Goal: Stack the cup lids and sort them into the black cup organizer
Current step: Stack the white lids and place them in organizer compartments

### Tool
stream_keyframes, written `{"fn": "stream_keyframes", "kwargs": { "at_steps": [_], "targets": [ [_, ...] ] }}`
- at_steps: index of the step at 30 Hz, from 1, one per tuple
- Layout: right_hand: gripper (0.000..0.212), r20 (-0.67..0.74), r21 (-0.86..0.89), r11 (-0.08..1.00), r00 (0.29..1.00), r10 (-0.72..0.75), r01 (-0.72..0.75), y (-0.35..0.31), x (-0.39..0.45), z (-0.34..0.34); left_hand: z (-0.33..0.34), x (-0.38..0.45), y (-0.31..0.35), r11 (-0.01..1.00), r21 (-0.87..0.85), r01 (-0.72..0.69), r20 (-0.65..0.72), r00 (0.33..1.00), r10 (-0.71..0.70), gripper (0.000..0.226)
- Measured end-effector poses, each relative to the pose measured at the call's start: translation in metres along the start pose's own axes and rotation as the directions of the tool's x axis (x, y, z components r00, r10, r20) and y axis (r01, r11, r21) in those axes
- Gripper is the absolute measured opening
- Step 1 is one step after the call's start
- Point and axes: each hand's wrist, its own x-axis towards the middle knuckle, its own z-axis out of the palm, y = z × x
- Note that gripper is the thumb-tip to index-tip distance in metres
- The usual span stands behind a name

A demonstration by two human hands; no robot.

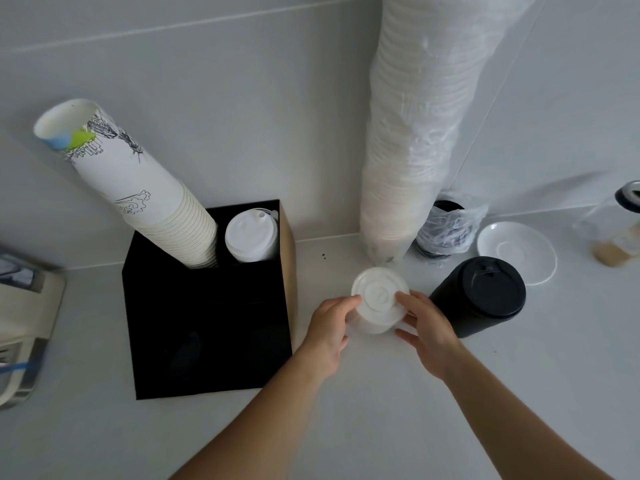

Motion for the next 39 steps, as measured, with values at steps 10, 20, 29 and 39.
{"fn": "stream_keyframes", "kwargs": {
  "at_steps": [10,20,29,39],
  "targets": [
    [0.02,0.039,-0.001,0.997,0.996,-0.081,0.081,0.002,-0.036,0.007,-0.015,-0.045,-0.012,0.993,-0.065,-0.097,0.003,0.995,0.097,0.029],
    [0.022,0.234,-0.089,0.966,0.948,-0.216,0.242,-0.002,-0.09,0.035,-0.06,-0.105,-0.03,0.951,-0.17,-0.259,-0.019,0.966,0.259,0.025],
    [0.025,0.361,-0.185,0.945,0.913,-0.189,0.269,0.004,-0.114,0.075,-0.105,-0.139,-0.038,0.915,-0.163,-0.37,-0.094,0.928,0.359,0.039],
    [0.025,0.466,-0.377,0.889,0.883,-0.061,0.26,0.001,-0.104,0.146,-0.145,-0.158,-0.037,0.915,-0.219,-0.34,-0.155,0.938,0.311,0.016]
  ]
}}
